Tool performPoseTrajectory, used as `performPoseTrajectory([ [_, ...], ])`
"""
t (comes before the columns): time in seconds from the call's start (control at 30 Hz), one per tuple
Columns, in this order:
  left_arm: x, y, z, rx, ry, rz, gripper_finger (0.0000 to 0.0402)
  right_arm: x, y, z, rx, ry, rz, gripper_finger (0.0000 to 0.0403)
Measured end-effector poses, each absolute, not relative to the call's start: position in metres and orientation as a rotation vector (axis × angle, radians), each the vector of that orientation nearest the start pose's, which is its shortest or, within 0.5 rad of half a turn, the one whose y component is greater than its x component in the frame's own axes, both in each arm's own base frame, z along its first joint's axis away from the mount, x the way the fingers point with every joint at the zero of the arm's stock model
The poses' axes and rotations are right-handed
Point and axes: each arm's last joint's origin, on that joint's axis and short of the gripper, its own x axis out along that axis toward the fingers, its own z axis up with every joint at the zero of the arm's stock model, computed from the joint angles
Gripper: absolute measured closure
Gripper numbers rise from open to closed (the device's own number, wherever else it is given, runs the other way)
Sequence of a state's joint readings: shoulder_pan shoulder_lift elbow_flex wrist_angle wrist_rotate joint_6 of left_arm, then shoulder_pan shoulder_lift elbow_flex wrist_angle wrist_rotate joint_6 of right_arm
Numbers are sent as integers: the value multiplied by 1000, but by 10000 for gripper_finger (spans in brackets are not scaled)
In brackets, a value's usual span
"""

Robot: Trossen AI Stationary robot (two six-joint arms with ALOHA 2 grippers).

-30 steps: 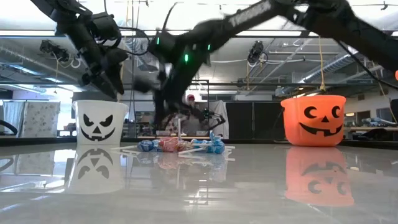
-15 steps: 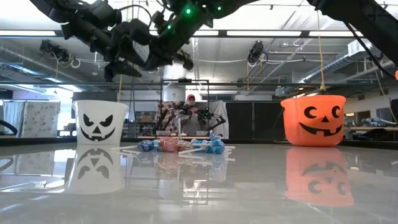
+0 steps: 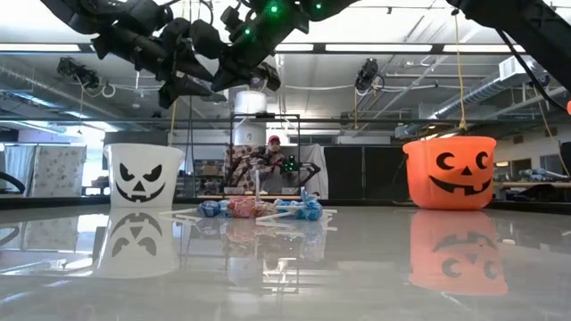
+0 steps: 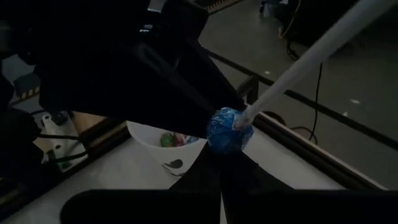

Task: Sort candy by brand, put in halloween buckets
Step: Put the blue candy into the white bucket

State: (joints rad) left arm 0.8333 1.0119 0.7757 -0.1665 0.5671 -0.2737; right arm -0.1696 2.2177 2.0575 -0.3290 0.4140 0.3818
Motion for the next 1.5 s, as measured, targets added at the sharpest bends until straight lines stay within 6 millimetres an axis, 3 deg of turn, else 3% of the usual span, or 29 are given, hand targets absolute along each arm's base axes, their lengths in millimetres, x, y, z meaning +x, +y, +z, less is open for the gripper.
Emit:
performPoseTrajectory([
  [0.2,154,145,300,-428,250,237,218,504,-103,290,298,374,-664,400],
  [0.4,147,136,312,-249,218,225,173,503,-109,285,313,400,-670,400],
  [0.67,146,140,307,-236,260,351,112,505,-111,290,274,351,-679,400],
  [1.0,146,141,309,-213,248,394,108,508,-111,297,197,296,-673,400],
  [1.23,147,141,313,-193,207,363,145,509,-110,300,158,276,-648,400],
  [1.5,147,141,313,-196,207,360,255,509,-110,301,157,270,-645,400],
])
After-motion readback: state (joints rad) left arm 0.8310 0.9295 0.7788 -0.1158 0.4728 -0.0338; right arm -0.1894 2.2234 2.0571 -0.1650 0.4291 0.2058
